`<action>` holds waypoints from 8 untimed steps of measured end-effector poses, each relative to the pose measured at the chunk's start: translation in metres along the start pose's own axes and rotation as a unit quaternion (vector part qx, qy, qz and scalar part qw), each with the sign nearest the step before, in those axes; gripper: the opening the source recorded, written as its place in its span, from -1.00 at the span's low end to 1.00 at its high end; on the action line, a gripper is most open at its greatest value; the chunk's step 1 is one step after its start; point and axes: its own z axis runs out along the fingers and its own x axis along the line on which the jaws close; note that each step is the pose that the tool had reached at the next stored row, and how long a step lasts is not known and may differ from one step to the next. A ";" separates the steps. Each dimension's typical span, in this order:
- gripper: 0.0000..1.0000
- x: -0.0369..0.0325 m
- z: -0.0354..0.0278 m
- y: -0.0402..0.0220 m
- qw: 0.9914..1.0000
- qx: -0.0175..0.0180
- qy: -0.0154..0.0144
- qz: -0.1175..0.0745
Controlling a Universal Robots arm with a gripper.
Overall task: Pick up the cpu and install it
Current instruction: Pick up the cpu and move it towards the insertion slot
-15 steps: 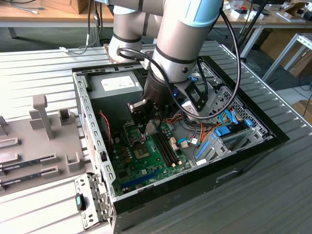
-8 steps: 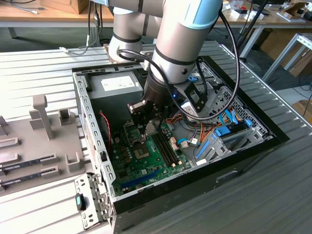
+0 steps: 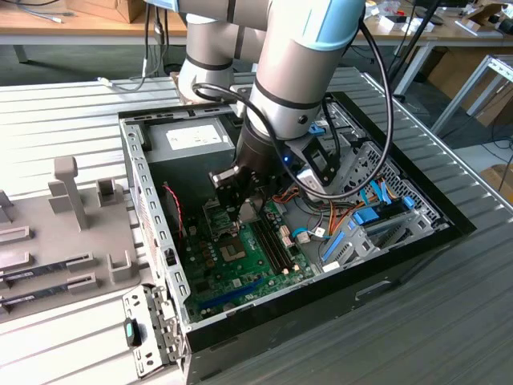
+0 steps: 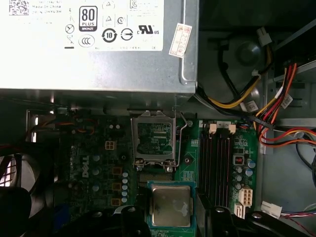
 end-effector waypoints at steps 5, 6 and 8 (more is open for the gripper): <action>-0.05 0.0000 0.0016 0.0000 1.000 0.000 0.000 0.000; -0.05 -0.0001 0.0019 0.0000 1.000 0.000 0.000 0.000; -0.05 0.0000 0.0024 0.0000 1.000 0.000 0.000 0.000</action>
